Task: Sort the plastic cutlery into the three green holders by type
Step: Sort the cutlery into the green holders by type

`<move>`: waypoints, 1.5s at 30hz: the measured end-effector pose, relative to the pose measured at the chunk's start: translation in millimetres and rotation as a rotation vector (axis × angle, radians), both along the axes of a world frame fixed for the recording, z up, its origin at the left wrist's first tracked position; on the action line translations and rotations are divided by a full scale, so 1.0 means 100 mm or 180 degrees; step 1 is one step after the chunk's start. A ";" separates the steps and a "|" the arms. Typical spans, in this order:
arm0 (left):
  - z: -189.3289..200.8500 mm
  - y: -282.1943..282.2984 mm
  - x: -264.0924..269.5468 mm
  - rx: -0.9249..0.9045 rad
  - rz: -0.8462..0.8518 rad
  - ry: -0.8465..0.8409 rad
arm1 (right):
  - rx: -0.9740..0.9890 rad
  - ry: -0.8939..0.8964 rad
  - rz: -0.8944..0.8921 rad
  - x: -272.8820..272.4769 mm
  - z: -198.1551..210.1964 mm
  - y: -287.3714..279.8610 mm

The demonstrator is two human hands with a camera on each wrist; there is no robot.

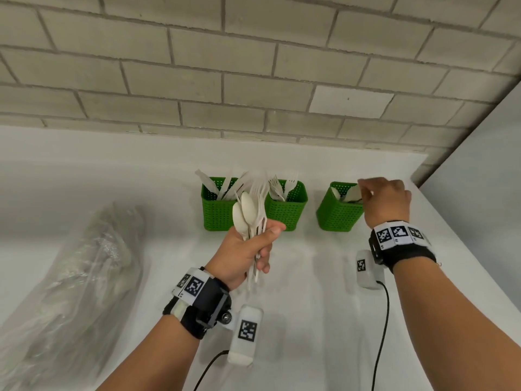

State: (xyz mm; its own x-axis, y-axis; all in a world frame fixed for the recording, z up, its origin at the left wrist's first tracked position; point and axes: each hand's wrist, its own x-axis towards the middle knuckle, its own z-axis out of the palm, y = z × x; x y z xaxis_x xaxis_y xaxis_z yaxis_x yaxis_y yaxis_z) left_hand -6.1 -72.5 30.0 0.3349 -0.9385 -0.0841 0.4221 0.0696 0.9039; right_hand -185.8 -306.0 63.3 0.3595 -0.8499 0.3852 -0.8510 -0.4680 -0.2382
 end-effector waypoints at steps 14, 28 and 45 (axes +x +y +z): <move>0.00 -0.11 -0.02 0.0227 0.0581 -0.1136 | 0.1357 -0.1360 0.1730 0.76 0.27 1.40; -0.04 0.01 -0.03 0.0011 0.0011 0.0115 | 0.2001 -0.2188 0.1516 0.70 0.19 1.33; -0.08 0.07 0.03 -0.0141 -0.0217 0.0243 | 0.3043 -0.3083 0.1502 0.69 0.18 1.31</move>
State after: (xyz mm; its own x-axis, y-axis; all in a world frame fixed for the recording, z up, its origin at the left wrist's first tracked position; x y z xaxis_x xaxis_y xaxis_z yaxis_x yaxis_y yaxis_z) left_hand -3.5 -65.4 21.7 0.2643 -0.9623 -0.0648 0.4947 0.0776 0.8656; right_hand -116.5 -174.5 81.4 0.6067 -0.7949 -0.0027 0.0108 0.0116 -0.9999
